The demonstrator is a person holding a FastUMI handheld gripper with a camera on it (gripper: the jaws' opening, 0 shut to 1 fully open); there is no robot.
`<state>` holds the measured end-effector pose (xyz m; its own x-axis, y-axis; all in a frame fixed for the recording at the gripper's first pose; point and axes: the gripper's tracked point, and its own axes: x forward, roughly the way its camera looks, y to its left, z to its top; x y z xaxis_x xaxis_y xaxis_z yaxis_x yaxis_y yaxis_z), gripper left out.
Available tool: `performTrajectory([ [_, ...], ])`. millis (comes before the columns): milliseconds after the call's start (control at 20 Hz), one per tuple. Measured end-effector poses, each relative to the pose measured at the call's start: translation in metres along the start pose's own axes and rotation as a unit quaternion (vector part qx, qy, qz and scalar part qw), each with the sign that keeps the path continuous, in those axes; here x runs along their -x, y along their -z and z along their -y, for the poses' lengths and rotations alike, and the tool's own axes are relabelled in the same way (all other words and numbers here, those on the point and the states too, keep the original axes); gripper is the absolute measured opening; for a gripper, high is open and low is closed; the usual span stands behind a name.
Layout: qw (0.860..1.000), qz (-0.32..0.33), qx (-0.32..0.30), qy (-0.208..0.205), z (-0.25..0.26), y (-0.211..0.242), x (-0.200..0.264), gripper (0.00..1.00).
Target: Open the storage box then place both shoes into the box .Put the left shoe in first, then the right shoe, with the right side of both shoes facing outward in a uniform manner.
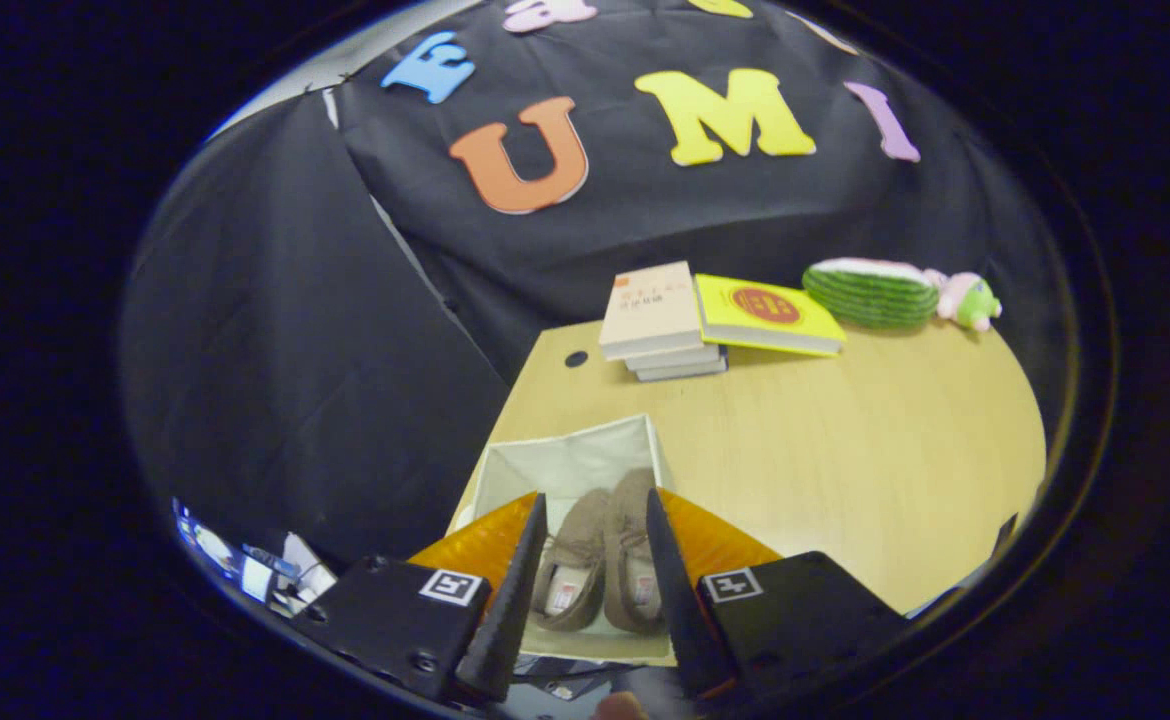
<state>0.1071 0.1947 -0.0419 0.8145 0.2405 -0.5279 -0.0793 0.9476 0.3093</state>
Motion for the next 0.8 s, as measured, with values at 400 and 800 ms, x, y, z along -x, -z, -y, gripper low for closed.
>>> performTrajectory([
  [400, 0.956, 0.263, 0.099, 0.082, 0.039, -0.049, 0.129, 1.00],
  [800, 0.930, 0.321, 0.147, 0.105, 0.049, 0.009, 0.169, 1.00],
])
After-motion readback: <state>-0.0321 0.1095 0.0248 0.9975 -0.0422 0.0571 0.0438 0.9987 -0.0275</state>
